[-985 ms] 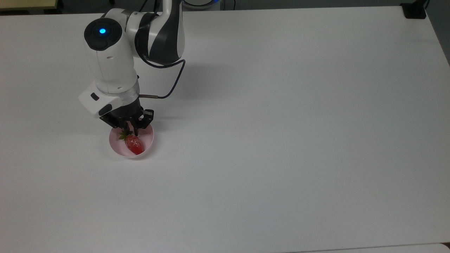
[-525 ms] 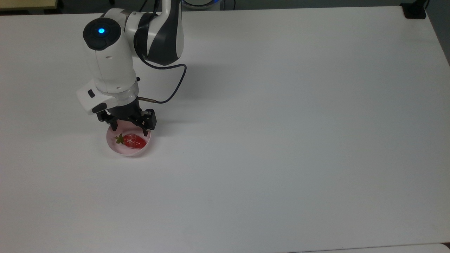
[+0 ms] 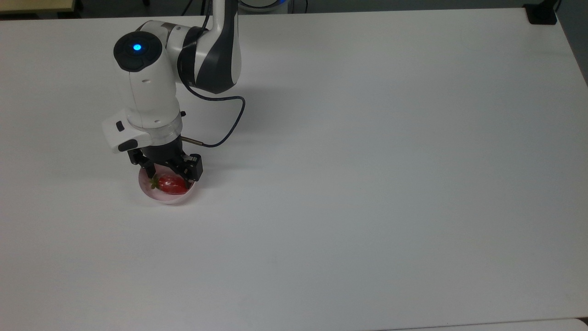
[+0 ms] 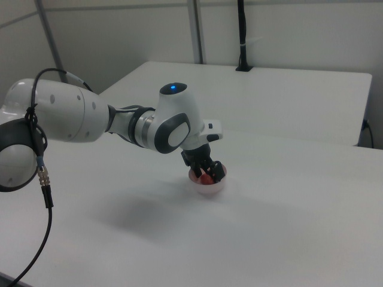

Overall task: Pick up strawberry from bowl
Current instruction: 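Lower the open gripper into the bowl and close on the strawberry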

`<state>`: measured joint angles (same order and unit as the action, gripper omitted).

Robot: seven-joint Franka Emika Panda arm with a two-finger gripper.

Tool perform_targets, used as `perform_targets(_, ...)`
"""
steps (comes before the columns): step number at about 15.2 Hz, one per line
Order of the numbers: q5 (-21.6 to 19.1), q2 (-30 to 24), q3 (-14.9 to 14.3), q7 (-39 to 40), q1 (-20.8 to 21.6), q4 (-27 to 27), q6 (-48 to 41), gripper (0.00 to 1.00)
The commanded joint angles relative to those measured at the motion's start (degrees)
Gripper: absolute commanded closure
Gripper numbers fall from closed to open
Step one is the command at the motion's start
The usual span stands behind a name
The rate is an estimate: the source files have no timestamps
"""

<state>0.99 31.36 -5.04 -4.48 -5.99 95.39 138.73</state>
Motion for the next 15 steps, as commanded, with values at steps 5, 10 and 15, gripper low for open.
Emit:
perform_targets(5, 0.42, 0.19, -0.06, -1.85, -0.95, 0.06, 1.10, 0.79)
perform_targets(10, 0.51, -0.16, -0.06, -1.50, -1.48, -0.02, 1.19, 0.88)
perform_targets(15, 0.51, -0.68, -0.06, -1.23, -1.48, -0.02, 1.10, 0.89)
